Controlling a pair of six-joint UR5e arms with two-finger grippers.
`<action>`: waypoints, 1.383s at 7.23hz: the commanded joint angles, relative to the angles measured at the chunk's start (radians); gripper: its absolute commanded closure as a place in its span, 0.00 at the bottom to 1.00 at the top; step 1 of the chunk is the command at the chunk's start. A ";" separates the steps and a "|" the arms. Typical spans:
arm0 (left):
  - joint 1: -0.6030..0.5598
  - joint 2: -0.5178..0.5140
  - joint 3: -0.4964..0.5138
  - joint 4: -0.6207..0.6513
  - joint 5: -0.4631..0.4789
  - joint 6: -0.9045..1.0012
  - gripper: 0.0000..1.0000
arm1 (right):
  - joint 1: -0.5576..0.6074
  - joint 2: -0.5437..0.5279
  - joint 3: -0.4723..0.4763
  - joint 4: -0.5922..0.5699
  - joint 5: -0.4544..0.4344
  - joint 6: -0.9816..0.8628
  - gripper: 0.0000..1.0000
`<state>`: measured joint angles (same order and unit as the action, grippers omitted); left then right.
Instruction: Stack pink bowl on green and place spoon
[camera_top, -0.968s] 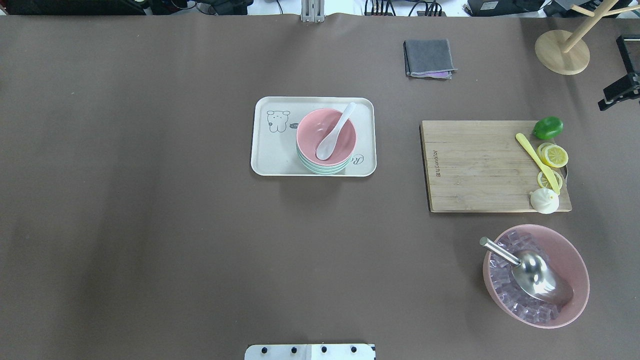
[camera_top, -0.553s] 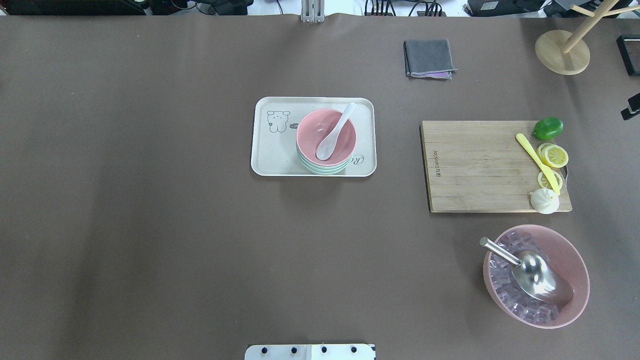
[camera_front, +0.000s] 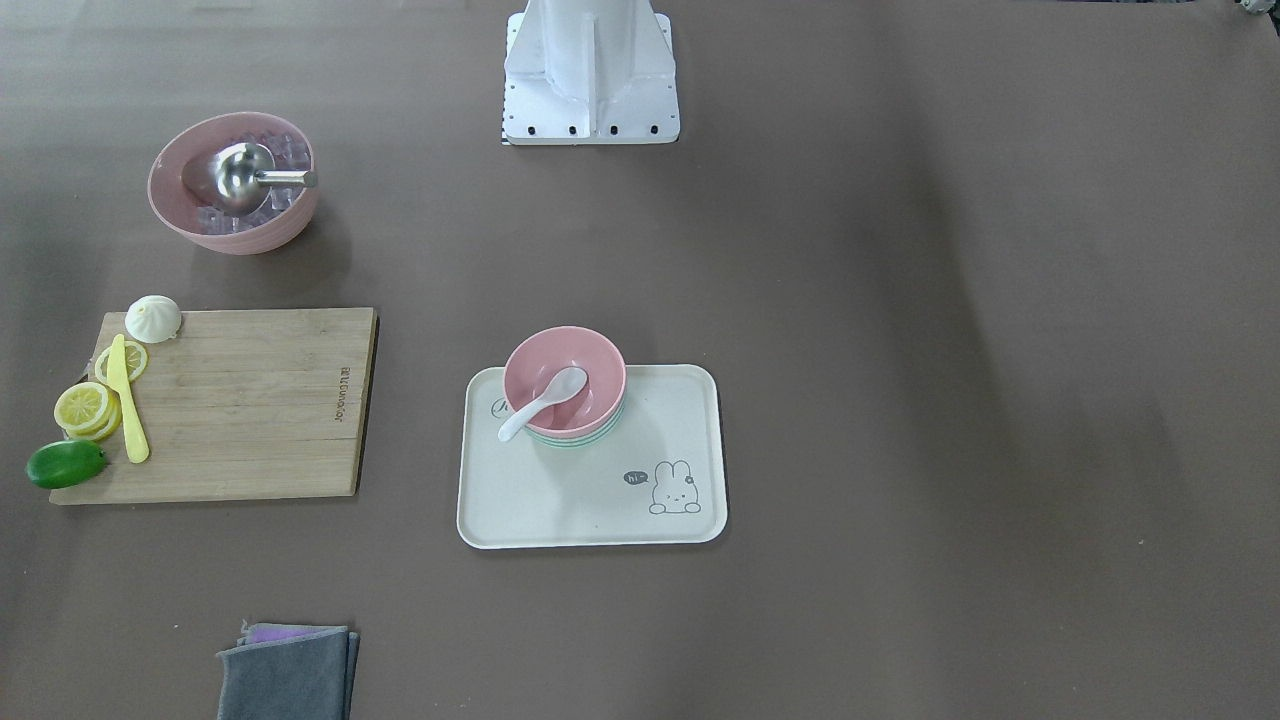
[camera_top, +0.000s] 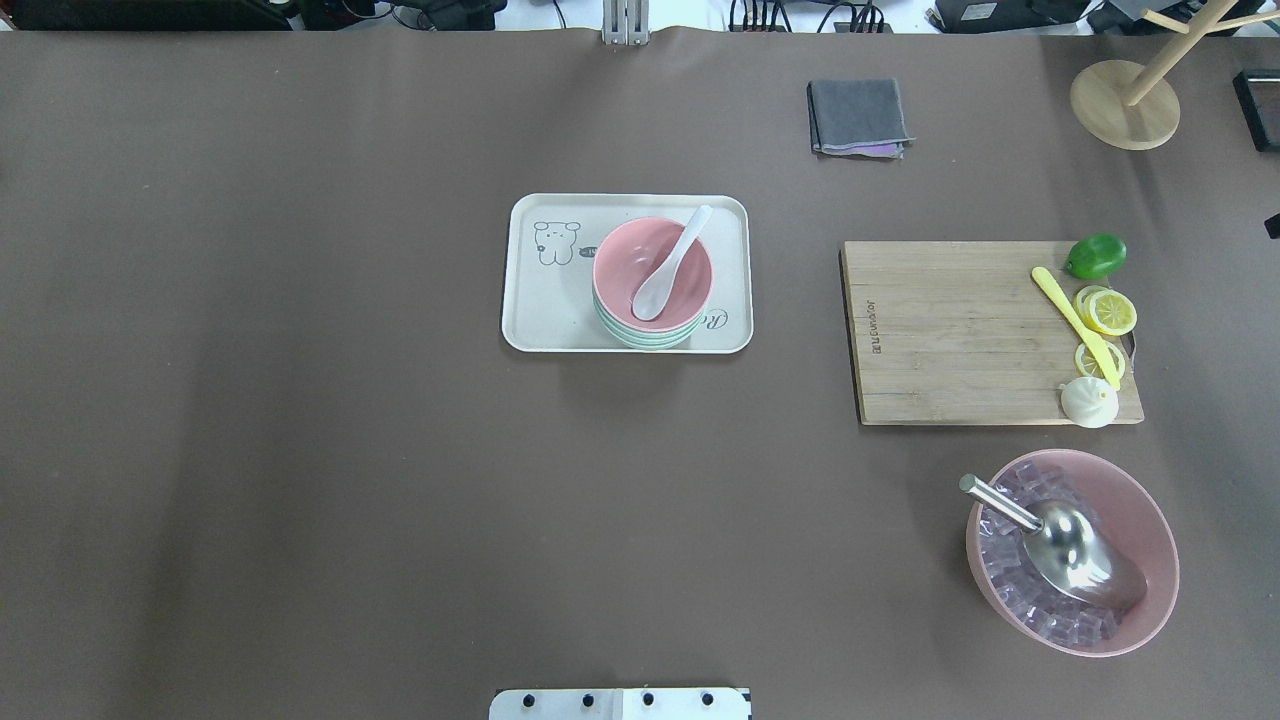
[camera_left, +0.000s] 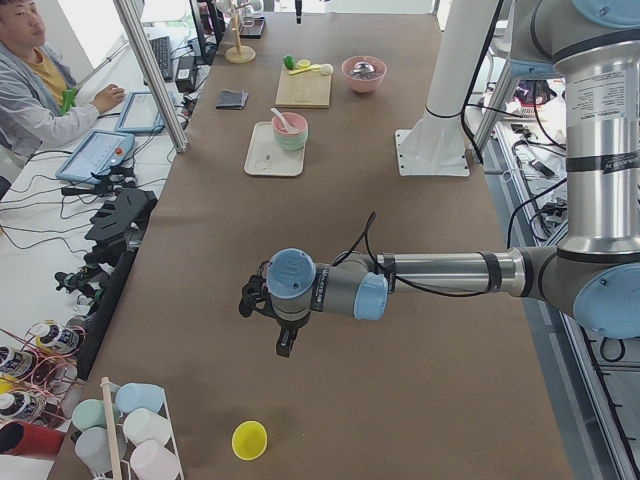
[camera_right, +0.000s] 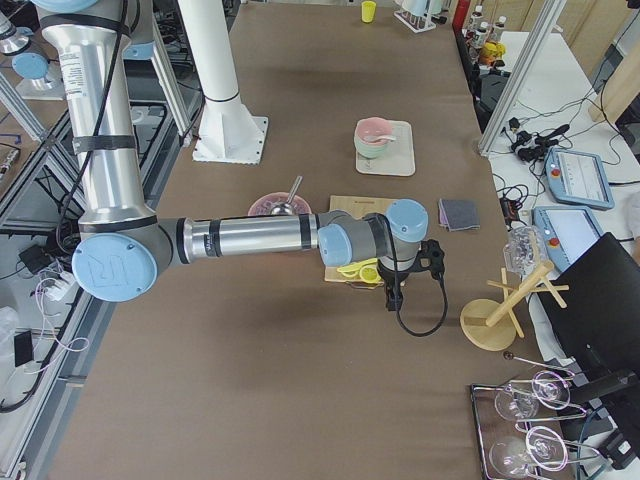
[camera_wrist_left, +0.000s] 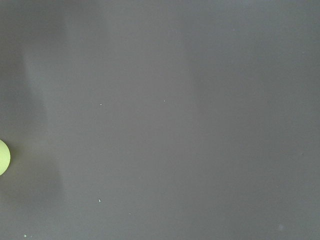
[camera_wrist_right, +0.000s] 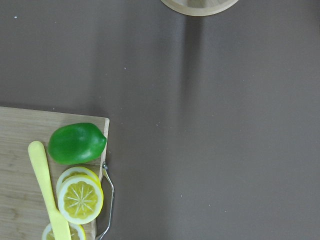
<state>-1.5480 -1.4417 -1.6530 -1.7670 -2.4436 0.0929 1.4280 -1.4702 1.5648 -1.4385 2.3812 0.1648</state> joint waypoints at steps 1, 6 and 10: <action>-0.001 -0.006 0.005 0.004 0.046 -0.002 0.02 | 0.011 -0.002 0.006 0.000 0.001 -0.002 0.00; -0.001 0.010 0.025 0.011 0.071 -0.042 0.02 | -0.001 0.004 -0.009 -0.003 -0.070 -0.005 0.00; -0.001 0.000 0.027 -0.003 0.071 -0.035 0.02 | -0.011 0.021 -0.011 -0.003 -0.065 -0.005 0.00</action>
<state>-1.5492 -1.4383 -1.6272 -1.7671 -2.3738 0.0519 1.4215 -1.4540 1.5545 -1.4419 2.3154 0.1596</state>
